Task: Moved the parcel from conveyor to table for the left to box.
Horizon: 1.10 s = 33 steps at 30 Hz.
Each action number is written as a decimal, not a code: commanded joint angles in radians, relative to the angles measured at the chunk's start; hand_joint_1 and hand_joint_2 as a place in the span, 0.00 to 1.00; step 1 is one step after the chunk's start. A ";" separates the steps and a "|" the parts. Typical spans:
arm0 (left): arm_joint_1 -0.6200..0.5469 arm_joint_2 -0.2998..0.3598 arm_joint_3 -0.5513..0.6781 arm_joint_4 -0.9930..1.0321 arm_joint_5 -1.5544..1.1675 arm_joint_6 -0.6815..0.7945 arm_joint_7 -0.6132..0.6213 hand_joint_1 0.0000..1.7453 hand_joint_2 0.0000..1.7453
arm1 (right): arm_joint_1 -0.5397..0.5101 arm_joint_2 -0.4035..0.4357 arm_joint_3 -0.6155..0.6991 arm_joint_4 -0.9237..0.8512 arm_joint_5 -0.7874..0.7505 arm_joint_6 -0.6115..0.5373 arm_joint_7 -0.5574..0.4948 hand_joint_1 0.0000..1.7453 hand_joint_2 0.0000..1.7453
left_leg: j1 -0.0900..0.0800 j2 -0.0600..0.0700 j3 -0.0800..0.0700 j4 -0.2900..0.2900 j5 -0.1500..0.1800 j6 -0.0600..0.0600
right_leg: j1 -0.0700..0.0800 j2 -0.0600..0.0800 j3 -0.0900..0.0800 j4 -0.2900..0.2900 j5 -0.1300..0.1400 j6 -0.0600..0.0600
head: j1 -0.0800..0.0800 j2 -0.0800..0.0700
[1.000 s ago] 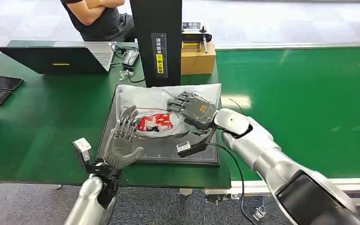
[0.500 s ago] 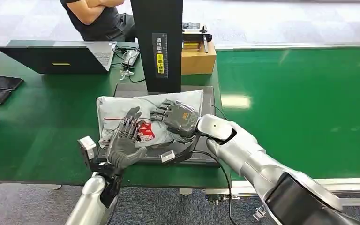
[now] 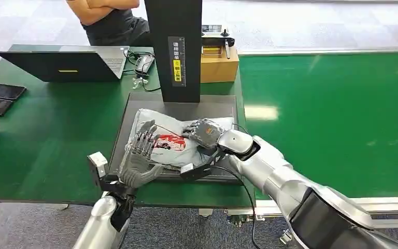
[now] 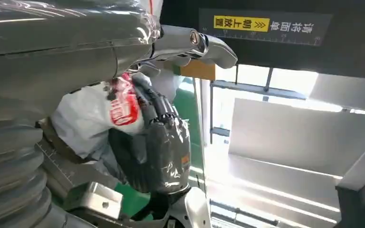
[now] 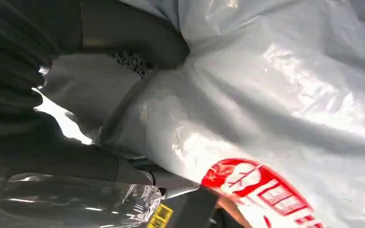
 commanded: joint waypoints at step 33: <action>0.020 0.030 -0.019 -0.010 0.040 0.043 0.002 0.00 1.00 | 0.227 0.028 -0.286 -0.249 -0.448 -0.517 -0.295 0.00 1.00 | 0.001 -0.001 0.002 -0.002 0.000 -0.005 | 0.001 0.001 0.003 -0.002 0.000 0.002 | 0.000 0.000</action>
